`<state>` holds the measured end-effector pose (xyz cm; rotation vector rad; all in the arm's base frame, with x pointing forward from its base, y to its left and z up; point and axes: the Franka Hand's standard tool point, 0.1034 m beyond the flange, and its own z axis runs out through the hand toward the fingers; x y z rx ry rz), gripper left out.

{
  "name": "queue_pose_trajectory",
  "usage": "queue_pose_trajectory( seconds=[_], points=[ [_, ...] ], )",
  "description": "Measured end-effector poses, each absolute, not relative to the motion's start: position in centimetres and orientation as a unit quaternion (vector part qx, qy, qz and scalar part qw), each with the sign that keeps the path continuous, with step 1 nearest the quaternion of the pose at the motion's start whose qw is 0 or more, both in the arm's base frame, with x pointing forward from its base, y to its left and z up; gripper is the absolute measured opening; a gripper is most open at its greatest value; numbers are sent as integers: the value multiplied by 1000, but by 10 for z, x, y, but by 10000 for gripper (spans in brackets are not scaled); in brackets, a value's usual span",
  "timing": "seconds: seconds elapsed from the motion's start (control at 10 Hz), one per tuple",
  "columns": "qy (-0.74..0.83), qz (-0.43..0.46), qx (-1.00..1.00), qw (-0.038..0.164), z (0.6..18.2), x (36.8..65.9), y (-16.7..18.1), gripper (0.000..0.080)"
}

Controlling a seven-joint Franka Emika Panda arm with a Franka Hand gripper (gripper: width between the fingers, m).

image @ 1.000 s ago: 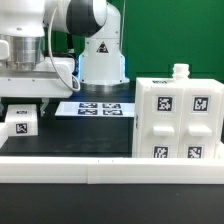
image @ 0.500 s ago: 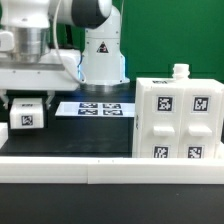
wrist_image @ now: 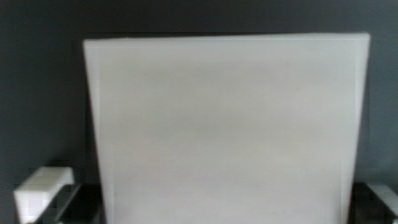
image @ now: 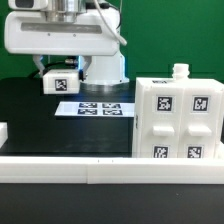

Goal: Assemble cabinet

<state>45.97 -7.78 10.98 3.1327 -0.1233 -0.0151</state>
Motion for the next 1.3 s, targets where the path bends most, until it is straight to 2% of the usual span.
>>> queue_pose_trajectory(
  seconds=[0.1, 0.5, 0.7, 0.9, 1.3],
  points=[
    [-31, -4, 999, 7, 115, 474, -58, 566],
    [-15, -5, 1000, 4, 109, 468, -65, 566],
    [-29, -4, 1000, 4, 114, 469, -58, 566],
    [-66, -4, 998, 4, 128, 475, -24, 566],
    [-120, -24, 992, 5, 164, 513, 36, 566]
  ],
)
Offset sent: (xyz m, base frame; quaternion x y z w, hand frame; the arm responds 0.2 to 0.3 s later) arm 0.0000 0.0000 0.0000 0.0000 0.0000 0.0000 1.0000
